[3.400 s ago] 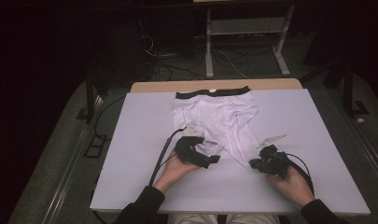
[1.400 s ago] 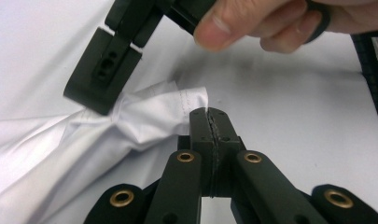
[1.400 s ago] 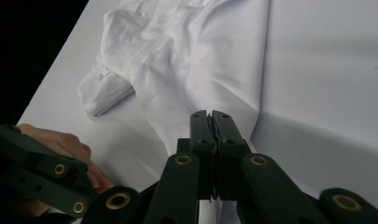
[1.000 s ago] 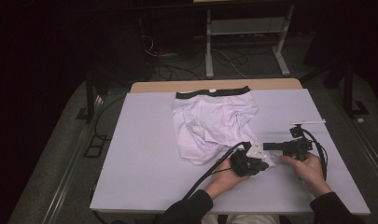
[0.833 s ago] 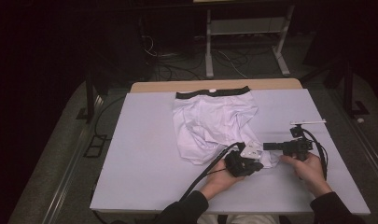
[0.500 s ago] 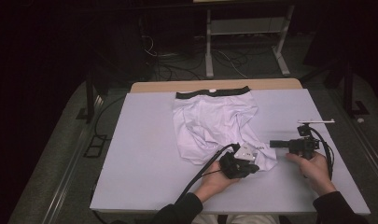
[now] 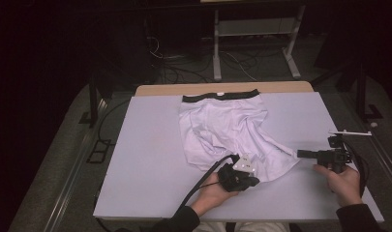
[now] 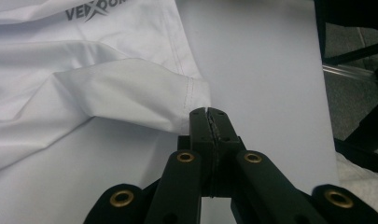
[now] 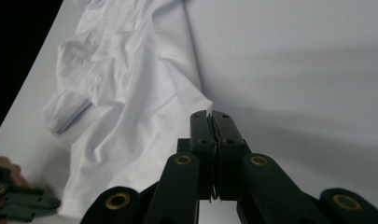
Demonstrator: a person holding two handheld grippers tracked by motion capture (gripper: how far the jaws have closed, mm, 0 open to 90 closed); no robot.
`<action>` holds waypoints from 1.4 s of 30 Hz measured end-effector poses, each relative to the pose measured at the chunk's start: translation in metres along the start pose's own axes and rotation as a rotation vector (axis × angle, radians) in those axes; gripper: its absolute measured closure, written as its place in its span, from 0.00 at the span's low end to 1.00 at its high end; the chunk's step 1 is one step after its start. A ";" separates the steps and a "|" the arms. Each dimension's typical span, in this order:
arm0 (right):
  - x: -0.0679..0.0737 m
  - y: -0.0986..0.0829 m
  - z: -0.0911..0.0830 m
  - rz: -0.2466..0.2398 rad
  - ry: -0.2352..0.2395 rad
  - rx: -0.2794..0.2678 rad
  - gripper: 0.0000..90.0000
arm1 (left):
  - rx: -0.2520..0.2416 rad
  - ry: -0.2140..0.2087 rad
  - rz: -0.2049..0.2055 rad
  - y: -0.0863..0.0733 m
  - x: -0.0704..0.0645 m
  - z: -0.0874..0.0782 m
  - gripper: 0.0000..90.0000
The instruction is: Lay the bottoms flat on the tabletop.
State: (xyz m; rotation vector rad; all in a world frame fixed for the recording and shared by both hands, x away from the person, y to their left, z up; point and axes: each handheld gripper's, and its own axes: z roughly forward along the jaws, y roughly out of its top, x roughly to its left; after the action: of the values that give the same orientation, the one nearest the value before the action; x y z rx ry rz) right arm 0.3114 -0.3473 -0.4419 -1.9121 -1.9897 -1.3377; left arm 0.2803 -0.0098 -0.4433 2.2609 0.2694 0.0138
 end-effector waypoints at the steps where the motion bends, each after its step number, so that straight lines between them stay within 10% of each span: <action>1: 0.001 -0.003 -0.003 0.002 -0.004 0.004 0.97 | 0.005 -0.003 0.000 -0.001 -0.001 0.000 1.00; 10: -0.003 -0.022 -0.014 0.031 -0.023 0.026 0.97 | 0.040 -0.002 -0.012 -0.008 0.000 0.002 0.99; 16: -0.006 -0.026 -0.016 0.048 -0.021 0.031 0.97 | -0.023 -0.008 -0.033 -0.004 0.006 -0.006 0.77; 23: -0.007 -0.026 -0.016 0.060 -0.017 0.032 0.97 | -0.008 -0.037 0.033 0.004 -0.002 0.015 0.57; 29: -0.008 -0.027 -0.017 0.065 -0.017 0.029 0.97 | 0.039 0.011 0.072 0.004 -0.001 0.030 0.58; 35: -0.009 -0.027 -0.016 0.066 -0.019 0.037 0.97 | 0.038 0.057 0.122 0.005 -0.001 0.032 0.83; 42: -0.005 -0.030 -0.021 0.073 -0.004 0.018 0.97 | 0.088 0.058 0.092 0.009 -0.006 0.028 0.98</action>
State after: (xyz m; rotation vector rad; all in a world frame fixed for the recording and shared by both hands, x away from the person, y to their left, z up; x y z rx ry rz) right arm 0.2771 -0.3596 -0.4476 -1.9612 -1.9074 -1.2952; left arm 0.2788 -0.0373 -0.4542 2.3611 0.2000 0.1182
